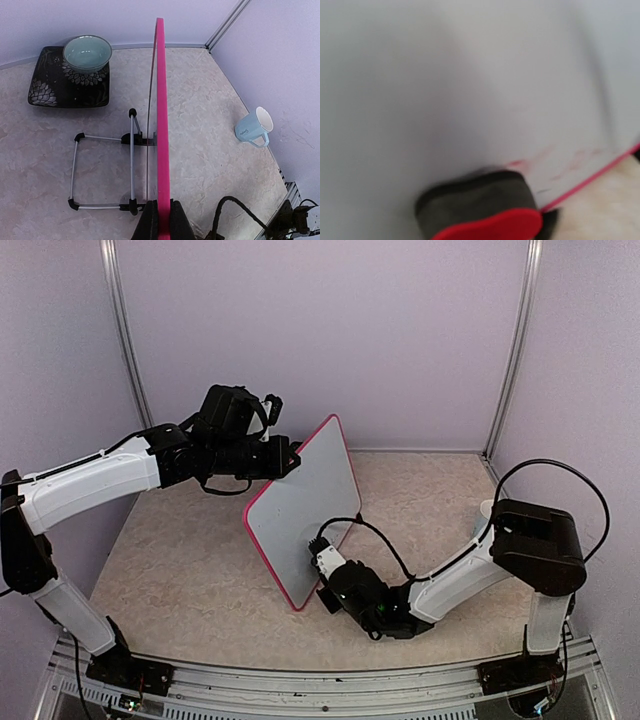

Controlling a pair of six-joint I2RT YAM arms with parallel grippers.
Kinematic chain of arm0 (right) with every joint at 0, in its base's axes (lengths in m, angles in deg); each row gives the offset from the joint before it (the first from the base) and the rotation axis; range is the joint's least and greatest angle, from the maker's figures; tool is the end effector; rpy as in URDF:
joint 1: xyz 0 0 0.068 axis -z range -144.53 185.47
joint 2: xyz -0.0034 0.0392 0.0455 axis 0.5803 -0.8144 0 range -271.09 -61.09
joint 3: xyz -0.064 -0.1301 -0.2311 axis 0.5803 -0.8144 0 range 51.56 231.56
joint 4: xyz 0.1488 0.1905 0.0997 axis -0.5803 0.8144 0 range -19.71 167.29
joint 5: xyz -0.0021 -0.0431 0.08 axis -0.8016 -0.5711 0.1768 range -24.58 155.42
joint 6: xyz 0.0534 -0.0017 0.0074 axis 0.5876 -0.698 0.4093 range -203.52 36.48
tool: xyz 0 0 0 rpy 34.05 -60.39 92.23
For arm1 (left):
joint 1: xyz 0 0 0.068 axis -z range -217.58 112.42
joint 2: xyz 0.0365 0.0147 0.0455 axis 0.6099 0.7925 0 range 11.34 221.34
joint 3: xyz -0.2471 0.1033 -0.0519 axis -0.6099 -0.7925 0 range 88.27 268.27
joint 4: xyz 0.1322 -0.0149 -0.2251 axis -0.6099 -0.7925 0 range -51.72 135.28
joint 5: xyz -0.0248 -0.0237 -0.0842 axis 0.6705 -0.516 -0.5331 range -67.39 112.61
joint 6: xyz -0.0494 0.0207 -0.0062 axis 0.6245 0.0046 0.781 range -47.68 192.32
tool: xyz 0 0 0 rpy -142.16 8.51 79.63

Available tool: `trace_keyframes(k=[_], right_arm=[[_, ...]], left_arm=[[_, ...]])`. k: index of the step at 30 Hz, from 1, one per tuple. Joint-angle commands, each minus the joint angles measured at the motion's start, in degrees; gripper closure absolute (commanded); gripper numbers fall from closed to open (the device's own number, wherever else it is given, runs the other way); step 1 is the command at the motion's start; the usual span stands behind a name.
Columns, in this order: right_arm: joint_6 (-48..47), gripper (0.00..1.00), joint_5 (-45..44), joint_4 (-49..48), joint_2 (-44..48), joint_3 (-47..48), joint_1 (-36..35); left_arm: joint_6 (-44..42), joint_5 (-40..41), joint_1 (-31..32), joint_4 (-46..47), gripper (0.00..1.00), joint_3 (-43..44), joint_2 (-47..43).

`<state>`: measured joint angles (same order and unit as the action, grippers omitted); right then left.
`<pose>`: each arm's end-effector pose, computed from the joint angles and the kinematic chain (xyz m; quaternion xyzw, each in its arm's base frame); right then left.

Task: Erase the whiteboard
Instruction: Erase the whiteboard at the center of the board.

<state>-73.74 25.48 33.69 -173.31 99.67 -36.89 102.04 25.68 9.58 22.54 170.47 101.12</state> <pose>0.1341 0.3462 0.1168 -0.2660 0.7787 0.1001 0.5593 0.2491 -0.2659 0.3493 0.1183 0.8591 -0.2910 0.4040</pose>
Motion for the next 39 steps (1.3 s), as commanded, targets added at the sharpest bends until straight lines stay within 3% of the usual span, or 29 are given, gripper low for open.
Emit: trace_keyframes(k=[1, 11, 21, 25, 34, 39], right_arm=[[-0.72, 0.88, -1.99, -0.05, 0.5, 1.2, 1.51], [-4.74, 0.88, 4.53, -6.88, 1.25, -1.08, -2.84], [-5.18, 0.88, 5.45, -8.44, 2.59, -2.3, -6.37], [-3.17, 0.88, 3.29, -4.67, 2.67, -0.41, -3.4], [1.06, 0.88, 8.22, 5.83, 6.23, 3.98, 7.52], [-0.64, 0.88, 10.69, 7.83, 5.75, 6.97, 8.42]], left_arm=[[2.65, -5.34, 1.89, -1.61, 1.0, 0.0, 1.9], [2.57, -5.26, 1.8, -1.6, 1.0, -0.17, 1.9], [2.5, -5.6, 1.71, -1.01, 1.0, -0.28, 2.07], [2.37, -5.74, 1.71, -1.03, 1.0, -0.28, 2.16], [1.93, -5.55, 1.54, -1.33, 1.0, -0.59, 1.72], [1.95, -5.78, 1.45, -1.02, 1.0, -0.63, 1.97]])
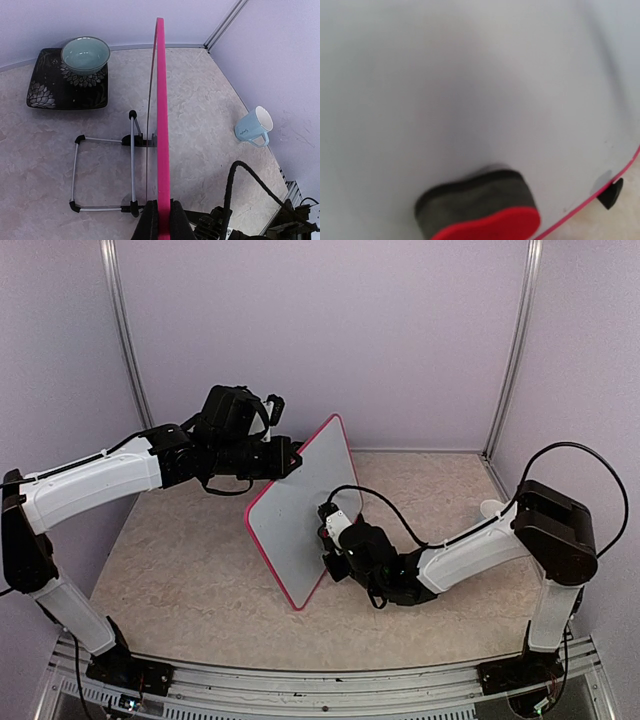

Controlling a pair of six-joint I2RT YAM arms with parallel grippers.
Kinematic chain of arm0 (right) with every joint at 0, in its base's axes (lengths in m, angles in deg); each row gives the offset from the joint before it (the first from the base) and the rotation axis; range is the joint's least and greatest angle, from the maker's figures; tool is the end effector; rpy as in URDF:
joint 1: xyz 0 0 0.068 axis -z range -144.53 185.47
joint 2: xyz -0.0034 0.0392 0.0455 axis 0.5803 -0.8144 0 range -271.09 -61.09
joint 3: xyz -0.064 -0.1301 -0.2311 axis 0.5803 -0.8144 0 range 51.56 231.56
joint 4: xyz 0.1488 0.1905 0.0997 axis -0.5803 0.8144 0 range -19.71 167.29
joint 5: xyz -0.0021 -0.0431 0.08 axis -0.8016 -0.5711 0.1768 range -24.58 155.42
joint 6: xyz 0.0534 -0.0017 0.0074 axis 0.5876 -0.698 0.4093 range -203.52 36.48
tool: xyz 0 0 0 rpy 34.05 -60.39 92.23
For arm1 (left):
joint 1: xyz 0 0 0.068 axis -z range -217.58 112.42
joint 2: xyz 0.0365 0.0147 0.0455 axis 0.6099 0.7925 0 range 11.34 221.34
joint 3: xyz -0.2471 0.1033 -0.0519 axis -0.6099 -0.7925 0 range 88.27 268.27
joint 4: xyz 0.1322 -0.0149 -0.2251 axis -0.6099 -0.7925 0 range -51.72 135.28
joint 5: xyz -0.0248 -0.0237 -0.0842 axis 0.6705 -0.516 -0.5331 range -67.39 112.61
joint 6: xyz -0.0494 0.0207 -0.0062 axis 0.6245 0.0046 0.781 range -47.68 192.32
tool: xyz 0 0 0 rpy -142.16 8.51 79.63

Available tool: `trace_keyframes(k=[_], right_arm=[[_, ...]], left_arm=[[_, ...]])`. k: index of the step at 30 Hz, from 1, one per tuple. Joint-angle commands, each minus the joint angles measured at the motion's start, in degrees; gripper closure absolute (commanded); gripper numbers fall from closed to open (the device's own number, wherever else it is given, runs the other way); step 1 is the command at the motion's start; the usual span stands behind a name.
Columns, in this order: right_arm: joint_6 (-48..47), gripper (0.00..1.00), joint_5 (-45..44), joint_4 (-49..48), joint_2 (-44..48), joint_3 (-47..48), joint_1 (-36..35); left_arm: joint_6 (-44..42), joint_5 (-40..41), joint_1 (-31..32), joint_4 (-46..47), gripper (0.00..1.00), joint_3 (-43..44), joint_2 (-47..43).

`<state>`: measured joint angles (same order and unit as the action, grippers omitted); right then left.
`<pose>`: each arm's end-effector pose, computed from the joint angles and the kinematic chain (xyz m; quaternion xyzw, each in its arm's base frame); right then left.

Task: Erase the whiteboard
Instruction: Erase the whiteboard at the center of the board.

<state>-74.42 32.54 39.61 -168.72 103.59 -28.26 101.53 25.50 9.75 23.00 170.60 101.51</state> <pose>0.1864 0.3340 0.1529 -0.2358 0.7883 0.1142 0.5568 0.2496 -0.2682 0.3485 0.1240 0.8575 -0.2919 0.4052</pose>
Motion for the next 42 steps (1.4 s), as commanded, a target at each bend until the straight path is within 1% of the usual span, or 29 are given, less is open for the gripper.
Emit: trace_keyframes(k=[1, 6, 11, 18, 22, 27, 32, 39, 42], right_arm=[[-0.08, 0.88, 4.39, 1.87, 0.99, 3.27, -0.36], [-3.57, 0.88, 5.46, 0.19, -0.32, 3.6, -3.23], [-7.1, 0.89, 7.15, -4.93, 0.02, 1.05, -7.41], [-8.88, 0.89, 7.98, -6.98, 2.51, -0.22, -8.39], [-6.05, 0.88, 6.73, -3.86, 2.07, 0.98, -6.01], [0.96, 0.89, 4.41, 7.27, -0.47, 6.33, 1.88], [2.58, 0.89, 5.1, 12.11, -1.44, 9.12, 5.79], [2.1, 0.89, 8.55, 12.77, -1.56, 10.1, 6.53], [-0.54, 0.9, 11.1, 9.85, -0.78, 8.28, 5.23]], left_arm=[[2.43, -5.68, 1.27, -1.45, 1.0, -0.72, 1.66], [2.44, -5.54, 1.18, -1.5, 1.0, -0.26, 1.76], [2.43, -5.5, 1.1, -1.59, 1.0, -0.19, 1.76], [2.53, -5.95, 1.18, -1.27, 1.0, -0.41, 2.03], [2.61, -5.95, 1.18, -1.19, 1.0, -0.32, 1.85], [2.73, -5.91, 1.27, -1.27, 1.0, -0.58, 1.68], [2.68, -5.91, 1.32, -1.36, 1.0, -0.51, 1.48], [2.7, -5.96, 1.36, -1.29, 1.0, -0.5, 1.67], [2.75, -5.84, 1.36, -1.4, 1.0, -0.41, 1.67]])
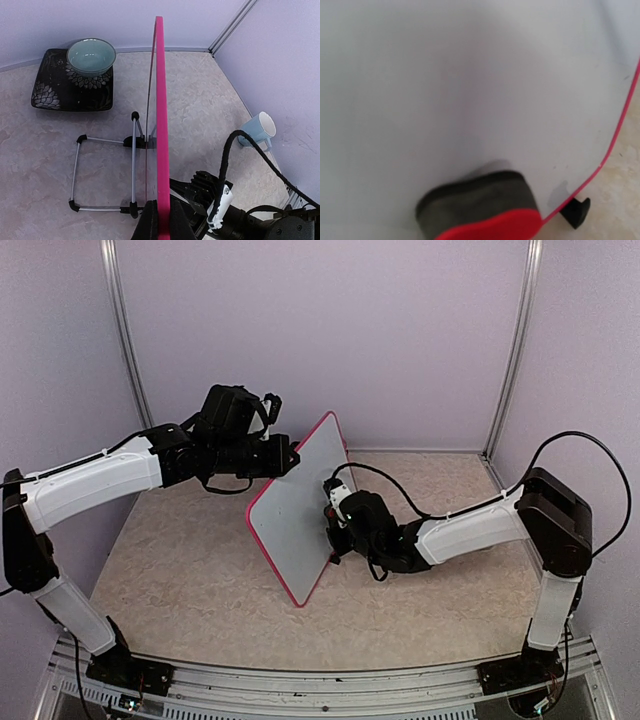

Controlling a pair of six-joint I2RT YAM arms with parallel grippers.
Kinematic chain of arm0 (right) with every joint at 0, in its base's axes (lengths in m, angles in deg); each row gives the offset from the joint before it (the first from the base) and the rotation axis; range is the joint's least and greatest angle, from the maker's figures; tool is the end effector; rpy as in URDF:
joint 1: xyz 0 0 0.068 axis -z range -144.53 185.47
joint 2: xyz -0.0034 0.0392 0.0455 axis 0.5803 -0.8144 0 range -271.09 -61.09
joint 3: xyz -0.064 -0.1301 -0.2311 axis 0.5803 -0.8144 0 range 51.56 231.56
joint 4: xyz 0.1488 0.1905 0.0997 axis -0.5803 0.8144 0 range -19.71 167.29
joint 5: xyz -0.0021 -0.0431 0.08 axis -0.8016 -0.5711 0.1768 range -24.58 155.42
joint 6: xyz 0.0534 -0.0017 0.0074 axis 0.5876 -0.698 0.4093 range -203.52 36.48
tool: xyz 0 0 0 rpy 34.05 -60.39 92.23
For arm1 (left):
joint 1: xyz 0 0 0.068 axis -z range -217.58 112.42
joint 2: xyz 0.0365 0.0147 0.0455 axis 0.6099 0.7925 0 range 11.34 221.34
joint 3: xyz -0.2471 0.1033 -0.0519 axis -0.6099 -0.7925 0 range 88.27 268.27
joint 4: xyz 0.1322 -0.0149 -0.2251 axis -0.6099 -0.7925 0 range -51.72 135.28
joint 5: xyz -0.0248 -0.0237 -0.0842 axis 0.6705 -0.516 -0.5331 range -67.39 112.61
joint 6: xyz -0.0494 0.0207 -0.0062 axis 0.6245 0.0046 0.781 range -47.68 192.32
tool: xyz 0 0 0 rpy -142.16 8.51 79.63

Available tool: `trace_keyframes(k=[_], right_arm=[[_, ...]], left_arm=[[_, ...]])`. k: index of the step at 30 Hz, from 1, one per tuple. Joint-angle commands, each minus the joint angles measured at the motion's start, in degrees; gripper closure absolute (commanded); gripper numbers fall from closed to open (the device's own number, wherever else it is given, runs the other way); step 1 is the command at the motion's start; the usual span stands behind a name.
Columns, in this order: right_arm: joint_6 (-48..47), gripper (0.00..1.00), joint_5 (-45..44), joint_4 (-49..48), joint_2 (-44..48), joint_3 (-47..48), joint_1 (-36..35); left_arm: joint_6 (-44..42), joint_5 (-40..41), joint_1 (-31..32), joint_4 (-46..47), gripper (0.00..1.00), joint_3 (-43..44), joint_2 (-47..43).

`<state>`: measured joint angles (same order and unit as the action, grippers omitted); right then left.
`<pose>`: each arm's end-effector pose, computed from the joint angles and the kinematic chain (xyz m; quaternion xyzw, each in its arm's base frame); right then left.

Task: Erase the whiteboard
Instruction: Erase the whiteboard at the center of the board.

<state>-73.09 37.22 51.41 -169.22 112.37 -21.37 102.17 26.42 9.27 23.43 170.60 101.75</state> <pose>0.2356 0.3298 0.1746 -0.2138 0.8150 0.1006 0.5291 0.2532 -0.2668 0.3478 0.1115 0.8582 -0.2878 0.4101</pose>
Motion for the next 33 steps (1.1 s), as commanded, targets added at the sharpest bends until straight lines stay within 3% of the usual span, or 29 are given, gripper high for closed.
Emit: trace_keyframes(k=[1, 6, 12, 21, 33], right_arm=[[-3.13, 0.9, 7.2, -3.45, 0.12, -1.43, -2.36], [-6.54, 0.9, 9.08, -7.93, 0.84, -4.45, -5.86], [-4.58, 0.9, 4.79, -4.58, -1.69, -2.33, -5.51], [1.31, 0.91, -0.99, 3.58, -3.15, 1.95, -0.51], [1.35, 0.91, 0.87, 8.02, -5.11, 7.0, 5.31]], left_arm=[[2.09, -6.65, 1.84, -1.85, 1.0, -0.33, 1.36], [2.07, -6.62, 1.84, -1.97, 1.0, -0.15, 1.52], [2.15, -6.65, 1.84, -2.22, 1.0, 0.26, 1.6], [2.09, -7.41, 1.26, -0.49, 1.0, 0.83, 2.47], [0.83, -8.82, 0.19, 1.32, 1.0, 3.73, 5.93]])
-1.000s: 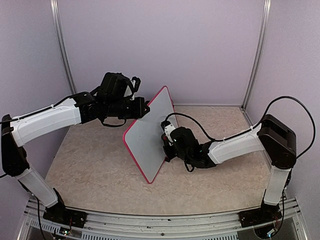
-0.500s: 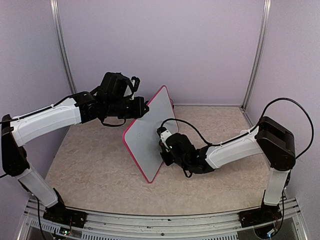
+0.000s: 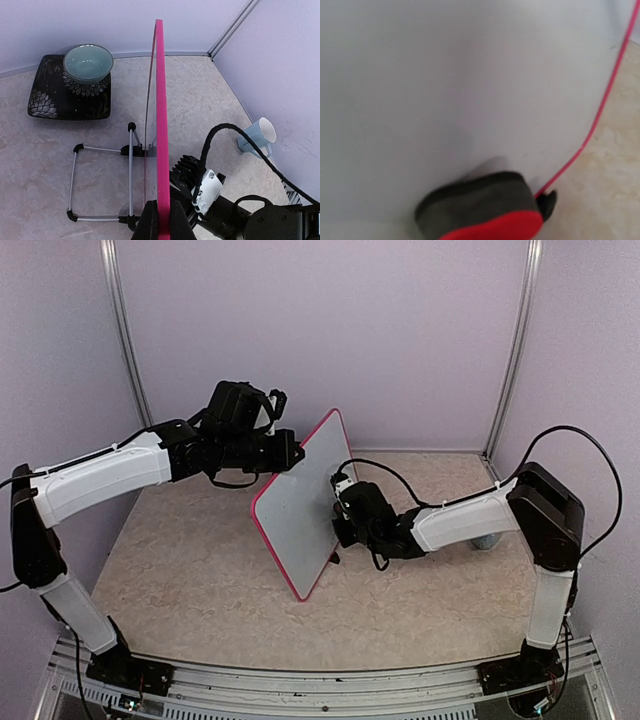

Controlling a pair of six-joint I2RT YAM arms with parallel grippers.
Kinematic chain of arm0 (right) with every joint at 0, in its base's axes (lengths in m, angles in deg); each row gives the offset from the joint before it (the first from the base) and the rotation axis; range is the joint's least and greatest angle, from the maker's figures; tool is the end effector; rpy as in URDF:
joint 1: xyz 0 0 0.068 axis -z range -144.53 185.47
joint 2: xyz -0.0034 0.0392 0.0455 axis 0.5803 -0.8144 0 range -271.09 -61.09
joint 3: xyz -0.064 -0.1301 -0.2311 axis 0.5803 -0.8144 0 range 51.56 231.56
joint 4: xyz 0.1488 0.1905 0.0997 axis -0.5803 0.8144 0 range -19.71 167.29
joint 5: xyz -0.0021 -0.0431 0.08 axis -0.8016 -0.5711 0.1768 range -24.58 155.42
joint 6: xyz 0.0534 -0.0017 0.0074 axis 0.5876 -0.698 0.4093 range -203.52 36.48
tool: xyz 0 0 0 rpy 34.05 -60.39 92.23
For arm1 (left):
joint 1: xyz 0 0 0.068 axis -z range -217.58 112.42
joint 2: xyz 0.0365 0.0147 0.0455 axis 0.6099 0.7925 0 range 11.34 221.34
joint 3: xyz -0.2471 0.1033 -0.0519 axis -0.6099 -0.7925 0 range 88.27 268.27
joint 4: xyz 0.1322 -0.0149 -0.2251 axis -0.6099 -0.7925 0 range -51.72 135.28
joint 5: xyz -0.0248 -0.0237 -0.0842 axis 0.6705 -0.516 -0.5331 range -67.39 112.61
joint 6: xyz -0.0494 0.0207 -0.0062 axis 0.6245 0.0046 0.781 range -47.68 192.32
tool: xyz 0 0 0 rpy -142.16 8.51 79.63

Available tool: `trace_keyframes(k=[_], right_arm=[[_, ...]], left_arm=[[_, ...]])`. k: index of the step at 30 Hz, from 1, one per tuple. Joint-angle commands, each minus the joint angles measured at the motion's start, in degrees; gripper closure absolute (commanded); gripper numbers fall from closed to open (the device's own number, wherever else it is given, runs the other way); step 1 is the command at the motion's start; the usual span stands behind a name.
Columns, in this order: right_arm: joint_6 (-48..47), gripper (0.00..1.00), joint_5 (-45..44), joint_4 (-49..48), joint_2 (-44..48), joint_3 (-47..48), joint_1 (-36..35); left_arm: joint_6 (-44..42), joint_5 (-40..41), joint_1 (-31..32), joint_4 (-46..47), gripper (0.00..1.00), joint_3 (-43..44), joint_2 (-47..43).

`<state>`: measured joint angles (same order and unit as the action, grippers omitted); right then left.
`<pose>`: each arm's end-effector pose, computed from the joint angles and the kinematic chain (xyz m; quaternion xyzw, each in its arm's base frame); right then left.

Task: Erase the whiteboard
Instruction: Erase the whiteboard at the center of the board.

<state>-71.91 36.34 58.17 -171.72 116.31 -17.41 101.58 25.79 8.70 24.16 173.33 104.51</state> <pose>0.2636 0.3196 0.1679 -0.1902 0.8407 0.0561 0.5040 0.2648 -0.2742 0.3484 0.1138 0.8549 -0.2908 0.4142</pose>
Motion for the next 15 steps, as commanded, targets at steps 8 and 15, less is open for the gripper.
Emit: trace_keyframes(k=[8, 15], right_arm=[[-2.4, 0.91, 6.9, -7.14, -1.29, -2.67, -0.93], [-4.52, 0.91, 9.99, -16.28, 3.12, -9.33, -5.62]], left_arm=[[1.33, -8.58, 0.35, 1.18, 1.0, 1.0, 4.39], [1.4, -8.92, 0.22, 1.17, 1.0, 0.77, 4.46]])
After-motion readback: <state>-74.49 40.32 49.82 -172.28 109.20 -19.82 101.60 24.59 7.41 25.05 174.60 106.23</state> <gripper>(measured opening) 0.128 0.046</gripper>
